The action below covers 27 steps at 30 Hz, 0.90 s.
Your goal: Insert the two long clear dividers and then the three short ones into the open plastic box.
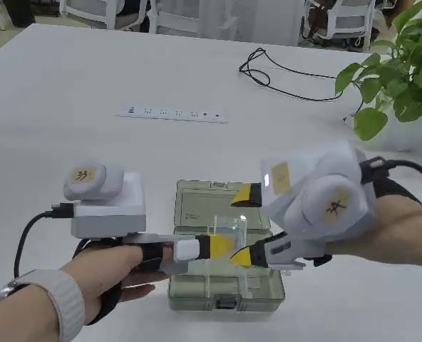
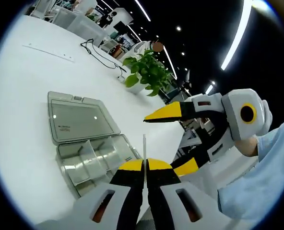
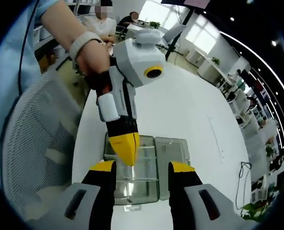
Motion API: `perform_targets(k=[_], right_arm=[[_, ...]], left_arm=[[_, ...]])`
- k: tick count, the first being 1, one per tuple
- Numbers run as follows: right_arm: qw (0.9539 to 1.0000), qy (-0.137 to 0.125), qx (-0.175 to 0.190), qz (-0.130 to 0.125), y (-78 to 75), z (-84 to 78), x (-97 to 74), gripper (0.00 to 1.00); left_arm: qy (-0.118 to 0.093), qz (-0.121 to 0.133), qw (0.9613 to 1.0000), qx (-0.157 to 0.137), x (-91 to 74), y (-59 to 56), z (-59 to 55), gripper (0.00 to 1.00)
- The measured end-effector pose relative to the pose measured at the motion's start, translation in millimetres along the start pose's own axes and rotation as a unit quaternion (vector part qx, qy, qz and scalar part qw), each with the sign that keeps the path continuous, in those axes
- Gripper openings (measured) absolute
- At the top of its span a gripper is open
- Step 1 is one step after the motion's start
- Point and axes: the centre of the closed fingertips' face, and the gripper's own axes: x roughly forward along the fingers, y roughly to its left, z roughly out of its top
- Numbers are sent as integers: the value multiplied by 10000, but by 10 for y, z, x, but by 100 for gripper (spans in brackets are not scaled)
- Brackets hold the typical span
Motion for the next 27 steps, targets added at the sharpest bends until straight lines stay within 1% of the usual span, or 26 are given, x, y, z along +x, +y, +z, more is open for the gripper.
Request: perform_targets(k=[1, 2, 3, 4, 6, 7, 8, 9, 10, 11, 12, 13, 14, 15, 16, 17, 18, 19, 21, 22, 23, 24, 25, 26, 27], right_arm=[[9998, -82, 157, 115, -8, 14, -44, 43], [9995, -111, 213, 191, -16, 15, -73, 43], [9987, -118, 357, 346, -16, 5, -119, 41], [9982, -136, 402, 435, -19, 6, -146, 39], [9965, -197, 532, 613, -36, 15, -213, 33], [9949, -256, 636, 735, -21, 34, -237, 31], [9925, -282, 782, 893, -7, 47, -271, 30], [9903, -329, 852, 1046, 18, 67, -294, 29], [9863, -363, 989, 1267, 60, 93, -328, 27], [9837, -393, 1052, 1401, 85, 114, -348, 26], [9808, -474, 1008, 1599, 101, 131, -366, 24], [9785, -519, 972, 1745, 122, 143, -380, 23], [9779, -385, 1012, 1790, 118, 107, -382, 22], [9777, -357, 991, 1818, 123, 100, -382, 21], [9745, -305, 966, 2000, 168, 91, -396, 20], [9723, -280, 1049, 2069, 185, 95, -396, 18], [9687, -268, 1061, 2228, 224, 104, -401, 17], [9678, -256, 1069, 2265, 229, 107, -394, 17], [9656, -175, 1069, 2364, 259, 102, -378, 16], [9654, -155, 1059, 2377, 266, 103, -368, 15], [9644, -126, 1050, 2424, 273, 98, -350, 14], [9637, -100, 1051, 2451, 281, 98, -343, 12], [9629, -97, 1059, 2482, 289, 108, -338, 11], [9614, -96, 1063, 2536, 309, 119, -343, 9], [9603, -94, 1060, 2579, 334, 135, -344, 8]], left_arm=[[3, -57, 10000, 8, -10, -24, -10, 0], [20, -99, 9999, 17, -12, -41, -19, 0], [47, -212, 9997, 115, -20, -83, -33, 0], [31, -286, 9994, 173, -27, -117, -35, 0], [108, -475, 9983, 312, -42, -190, -63, 0], [96, -541, 9975, 450, -48, -214, -61, 0], [109, -625, 9962, 599, -58, -257, -72, 0], [131, -706, 9949, 713, -66, -289, -84, 0], [116, -769, 9933, 857, -75, -321, -91, 0], [159, -807, 9920, 960, -83, -336, -109, 0], [194, -863, 9895, 1145, -92, -358, -128, 0], [201, -899, 9880, 1240, -97, -364, -134, 0], [202, -996, 9852, 1383, -107, -387, -142, 0], [196, -1024, 9842, 1433, -110, -399, -145, 0], [184, -1066, 9805, 1642, -117, -422, -153, 0], [163, -1074, 9778, 1790, -121, -426, -151, 0], [161, -1126, 9742, 1950, -128, -438, -155, 0], [132, -1154, 9717, 2055, -130, -452, -149, 0], [73, -1214, 9686, 2169, -139, -492, -144, 0], [53, -1235, 9665, 2248, -142, -505, -141, 0], [23, -1249, 9639, 2353, -142, -516, -135, 0], [30, -1288, 9604, 2470, -142, -528, -140, 0], [50, -1251, 9577, 2589, -139, -527, -144, 0], [79, -1261, 9570, 2610, -137, -535, -154, 0], [117, -1285, 9551, 2667, -134, -539, -168, 0]])
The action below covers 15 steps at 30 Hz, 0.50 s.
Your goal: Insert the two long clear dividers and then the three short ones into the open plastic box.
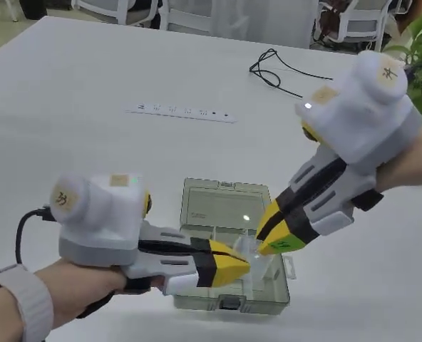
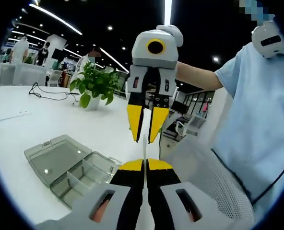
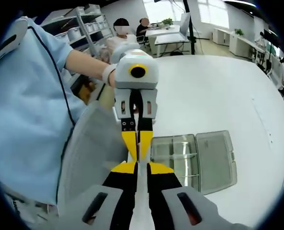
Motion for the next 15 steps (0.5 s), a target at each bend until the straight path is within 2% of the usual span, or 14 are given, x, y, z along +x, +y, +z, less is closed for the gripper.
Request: perform_targets(k=[3, 10, 15], right_arm=[[9999, 79, 23, 138, 48, -9, 19, 3], [9995, 306, 36, 71, 59, -51, 45, 2], [9988, 488, -21, -12, 50, -70, 69, 2]], left_arm=[[129, -22, 9997, 228, 17, -9, -21, 0], [273, 2, 9989, 375, 51, -8, -56, 0], [357, 10, 9987, 366, 66, -4, -87, 0]])
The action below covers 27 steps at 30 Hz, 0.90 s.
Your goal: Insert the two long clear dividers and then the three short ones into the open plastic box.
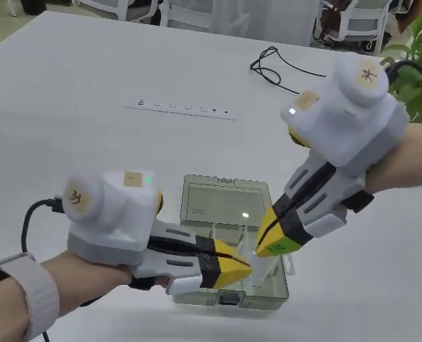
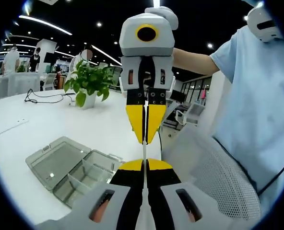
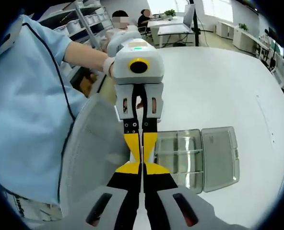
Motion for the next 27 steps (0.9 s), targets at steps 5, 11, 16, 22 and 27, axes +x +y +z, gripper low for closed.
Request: perform_targets(k=[5, 11, 16, 22, 27], right_arm=[[9999, 125, -54, -50, 11, -10, 25, 2], [9995, 285, -25, -130, -31, -46, 36, 2], [9982, 508, -36, -329, -130, -162, -9, 2], [9948, 807, -55, -617, -287, -348, -26, 2], [9908, 1022, -100, -886, -437, -450, -37, 2]], left_arm=[[81, 48, 10000, 7, 1, 9, -28, 0], [361, 250, 9990, -89, -13, 74, -155, 8], [470, 583, 9972, -61, -95, 171, -235, 27], [645, 1043, 9924, 17, -237, 334, -334, 52], [682, 1315, 9889, -66, -333, 426, -397, 67]])
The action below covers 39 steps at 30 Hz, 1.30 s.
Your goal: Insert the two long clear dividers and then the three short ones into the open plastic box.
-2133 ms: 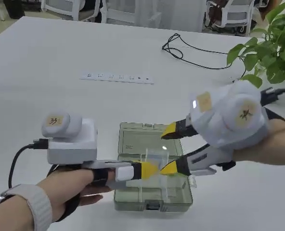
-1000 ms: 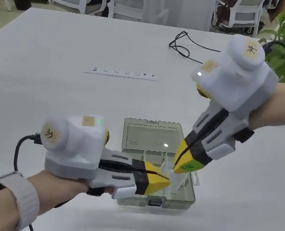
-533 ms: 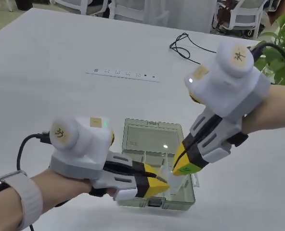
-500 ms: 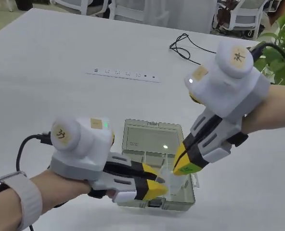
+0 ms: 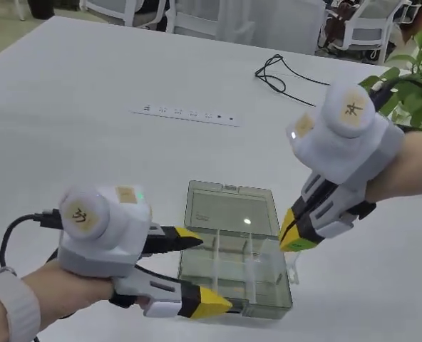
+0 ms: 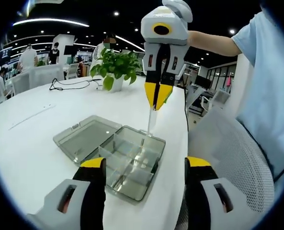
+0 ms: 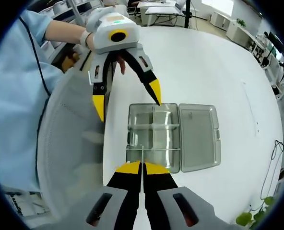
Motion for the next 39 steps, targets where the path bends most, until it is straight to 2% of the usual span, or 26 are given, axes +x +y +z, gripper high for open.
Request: perform_targets(k=[4, 7, 9, 17, 27, 33, 39], right_arm=[[9999, 78, 36, -92, -81, -51, 65, 2], [9998, 144, -5, -147, -110, -79, 113, 2], [9998, 177, -8, -127, -104, -94, 142, 2], [9998, 153, 71, -99, -158, -145, 198, 2], [9997, 215, 44, -117, -203, -156, 254, 2], [9996, 256, 68, -18, -161, -165, 255, 2], [9996, 280, 26, -66, -175, -181, 281, 2]], left_arm=[[74, 212, 9997, -131, -35, 67, -65, 79], [182, 451, 9985, -268, -61, 145, -133, 95], [219, 556, 9978, -289, -77, 177, -160, 100], [218, 609, 9970, -422, -137, 198, -230, 99], [180, 598, 9970, -462, -151, 172, -234, 95], [176, 607, 9968, -488, -157, 167, -249, 94], [164, 621, 9966, -509, -162, 173, -246, 94]])
